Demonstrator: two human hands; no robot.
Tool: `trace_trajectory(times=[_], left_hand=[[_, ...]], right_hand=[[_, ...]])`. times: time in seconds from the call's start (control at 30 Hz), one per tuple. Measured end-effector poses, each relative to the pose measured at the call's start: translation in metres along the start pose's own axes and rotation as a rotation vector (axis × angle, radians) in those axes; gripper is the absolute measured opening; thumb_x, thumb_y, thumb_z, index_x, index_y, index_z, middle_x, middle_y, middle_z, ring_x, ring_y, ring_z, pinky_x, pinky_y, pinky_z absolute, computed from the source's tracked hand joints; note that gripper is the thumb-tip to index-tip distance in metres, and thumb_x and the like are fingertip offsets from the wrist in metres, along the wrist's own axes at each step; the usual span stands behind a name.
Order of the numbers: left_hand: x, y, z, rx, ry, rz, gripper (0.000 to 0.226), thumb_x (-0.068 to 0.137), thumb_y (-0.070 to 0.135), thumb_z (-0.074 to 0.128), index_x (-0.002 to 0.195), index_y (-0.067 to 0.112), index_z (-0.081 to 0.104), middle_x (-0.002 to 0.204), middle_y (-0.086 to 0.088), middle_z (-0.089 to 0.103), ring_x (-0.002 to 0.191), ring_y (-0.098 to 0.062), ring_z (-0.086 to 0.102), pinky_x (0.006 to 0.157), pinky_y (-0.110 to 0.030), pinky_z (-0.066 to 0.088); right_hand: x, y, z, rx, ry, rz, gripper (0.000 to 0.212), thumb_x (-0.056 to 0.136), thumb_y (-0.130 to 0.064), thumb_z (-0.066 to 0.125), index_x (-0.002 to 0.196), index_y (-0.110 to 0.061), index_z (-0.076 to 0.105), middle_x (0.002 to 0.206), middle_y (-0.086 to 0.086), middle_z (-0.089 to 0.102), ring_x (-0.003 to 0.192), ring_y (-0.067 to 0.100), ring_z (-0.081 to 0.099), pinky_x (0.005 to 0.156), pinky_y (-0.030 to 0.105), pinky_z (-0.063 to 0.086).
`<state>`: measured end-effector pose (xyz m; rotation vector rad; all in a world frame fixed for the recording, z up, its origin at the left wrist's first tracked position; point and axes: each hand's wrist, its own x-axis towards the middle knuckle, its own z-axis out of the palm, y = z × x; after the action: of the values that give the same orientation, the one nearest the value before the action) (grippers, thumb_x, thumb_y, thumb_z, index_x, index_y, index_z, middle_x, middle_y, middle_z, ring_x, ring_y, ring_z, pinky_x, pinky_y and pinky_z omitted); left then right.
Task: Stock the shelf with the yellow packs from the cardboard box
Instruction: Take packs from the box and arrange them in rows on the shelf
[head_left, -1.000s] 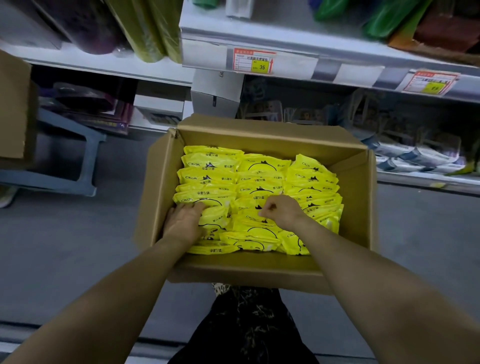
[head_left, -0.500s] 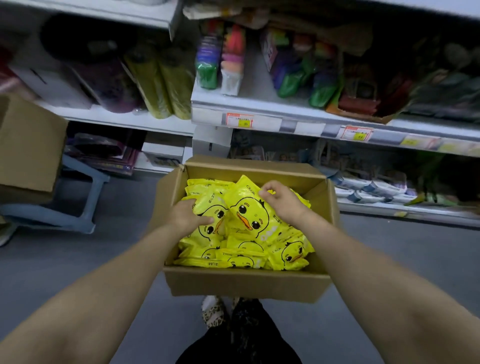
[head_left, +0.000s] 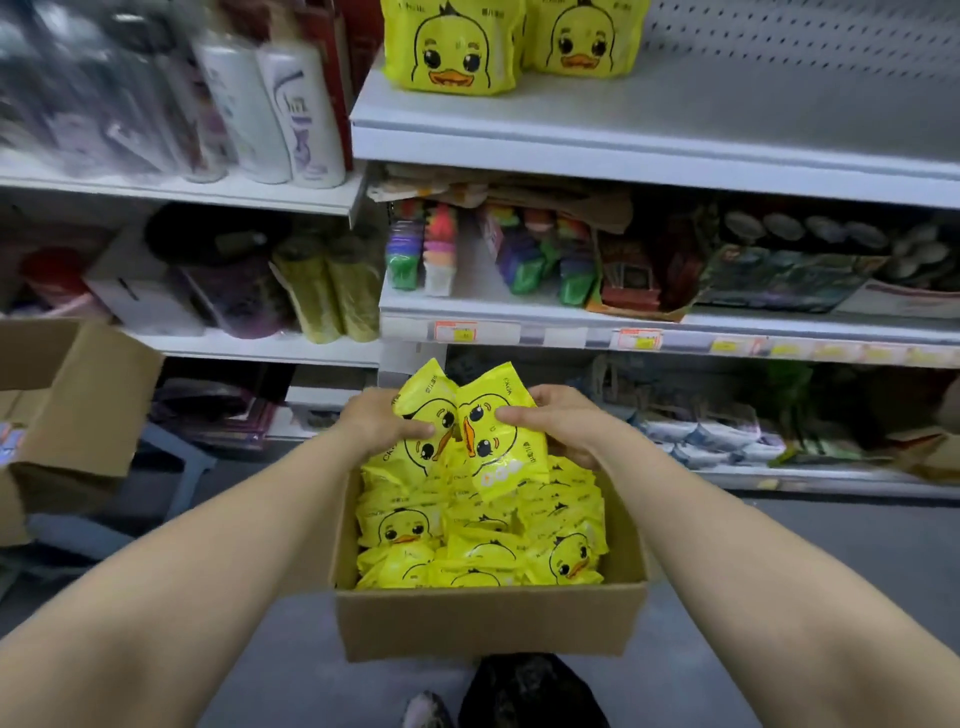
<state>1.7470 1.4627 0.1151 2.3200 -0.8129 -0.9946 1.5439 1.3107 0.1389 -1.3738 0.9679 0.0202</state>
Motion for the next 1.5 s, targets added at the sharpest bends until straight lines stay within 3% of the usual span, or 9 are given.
trace_trajectory(times=[0.2, 0.4, 0.53, 0.73, 0.87, 1.03, 1.13, 1.3, 1.5], left_hand=[[0.002, 0.046, -0.027, -0.016, 0.037, 0.077, 0.038, 0.067, 0.039, 0.088, 0.094, 0.017, 0.075, 0.093, -0.007, 0.074, 0.090, -0.027, 0.069, 0.087, -0.043, 0.056], [0.016, 0.110, -0.059, 0.059, 0.107, 0.206, 0.045, 0.067, 0.049, 0.085, 0.097, 0.018, 0.071, 0.098, -0.006, 0.073, 0.093, -0.025, 0.067, 0.089, -0.040, 0.055], [0.025, 0.156, -0.082, 0.062, 0.130, 0.279, 0.032, 0.070, 0.045, 0.084, 0.084, 0.021, 0.070, 0.089, -0.002, 0.073, 0.087, -0.023, 0.067, 0.085, -0.037, 0.054], [0.036, 0.224, -0.112, 0.136, 0.181, 0.393, 0.034, 0.070, 0.047, 0.083, 0.089, 0.021, 0.070, 0.088, -0.001, 0.069, 0.084, -0.021, 0.064, 0.068, -0.029, 0.045], [0.045, 0.261, -0.127, 0.136, 0.181, 0.430, 0.041, 0.067, 0.047, 0.085, 0.092, 0.017, 0.072, 0.092, -0.004, 0.073, 0.086, -0.023, 0.067, 0.083, -0.037, 0.055], [0.055, 0.306, -0.137, 0.196, 0.185, 0.462, 0.075, 0.063, 0.049, 0.086, 0.122, 0.009, 0.062, 0.118, -0.007, 0.066, 0.109, -0.029, 0.062, 0.097, -0.041, 0.050], [0.063, 0.332, -0.138, 0.196, 0.163, 0.453, 0.069, 0.063, 0.045, 0.088, 0.117, 0.011, 0.061, 0.112, -0.005, 0.067, 0.106, -0.027, 0.063, 0.093, -0.038, 0.051], [0.085, 0.363, -0.145, 0.279, 0.155, 0.476, 0.099, 0.060, 0.051, 0.087, 0.141, 0.011, 0.048, 0.138, -0.008, 0.056, 0.126, -0.030, 0.052, 0.108, -0.043, 0.042], [0.116, 0.389, -0.152, 0.402, 0.132, 0.509, 0.099, 0.070, 0.047, 0.083, 0.151, 0.023, 0.033, 0.154, -0.006, 0.037, 0.140, -0.028, 0.037, 0.115, -0.039, 0.033]], right_hand=[[-0.011, -0.025, -0.036, -0.033, 0.101, -0.097, 0.021, 0.082, -0.003, 0.076, 0.102, -0.006, 0.071, 0.094, 0.009, 0.077, 0.091, 0.026, 0.073, 0.082, 0.036, 0.059], [-0.018, -0.072, -0.080, 0.115, 0.087, -0.223, 0.021, 0.092, -0.002, 0.063, 0.111, -0.009, 0.067, 0.099, 0.015, 0.075, 0.081, 0.027, 0.073, 0.080, 0.046, 0.060], [-0.024, -0.103, -0.100, 0.055, 0.126, -0.362, 0.012, 0.097, -0.012, 0.061, 0.109, -0.011, 0.065, 0.097, 0.015, 0.072, 0.078, 0.026, 0.069, 0.075, 0.039, 0.056], [-0.032, -0.146, -0.120, 0.136, 0.177, -0.423, 0.069, 0.070, -0.031, 0.082, 0.130, -0.008, 0.059, 0.106, 0.013, 0.075, 0.088, 0.026, 0.074, 0.071, 0.035, 0.059], [-0.037, -0.165, -0.141, 0.042, 0.147, -0.410, 0.081, 0.057, -0.032, 0.091, 0.129, -0.011, 0.060, 0.107, 0.011, 0.075, 0.094, 0.030, 0.074, 0.088, 0.046, 0.058], [-0.045, -0.188, -0.161, 0.064, 0.134, -0.432, 0.062, 0.075, -0.001, 0.082, 0.130, -0.011, 0.055, 0.104, 0.016, 0.075, 0.088, 0.035, 0.074, 0.075, 0.043, 0.061], [-0.046, -0.202, -0.173, -0.004, 0.138, -0.474, 0.058, 0.077, 0.002, 0.080, 0.128, -0.012, 0.056, 0.103, 0.014, 0.075, 0.082, 0.028, 0.075, 0.065, 0.034, 0.060], [-0.036, -0.222, -0.199, -0.193, 0.183, -0.519, 0.048, 0.073, 0.000, 0.084, 0.114, -0.013, 0.064, 0.097, 0.002, 0.078, 0.082, 0.021, 0.075, 0.071, 0.035, 0.061], [-0.020, -0.248, -0.237, -0.363, 0.266, -0.554, 0.033, 0.070, -0.004, 0.087, 0.098, -0.013, 0.072, 0.094, 0.005, 0.077, 0.082, 0.021, 0.074, 0.078, 0.047, 0.061]])
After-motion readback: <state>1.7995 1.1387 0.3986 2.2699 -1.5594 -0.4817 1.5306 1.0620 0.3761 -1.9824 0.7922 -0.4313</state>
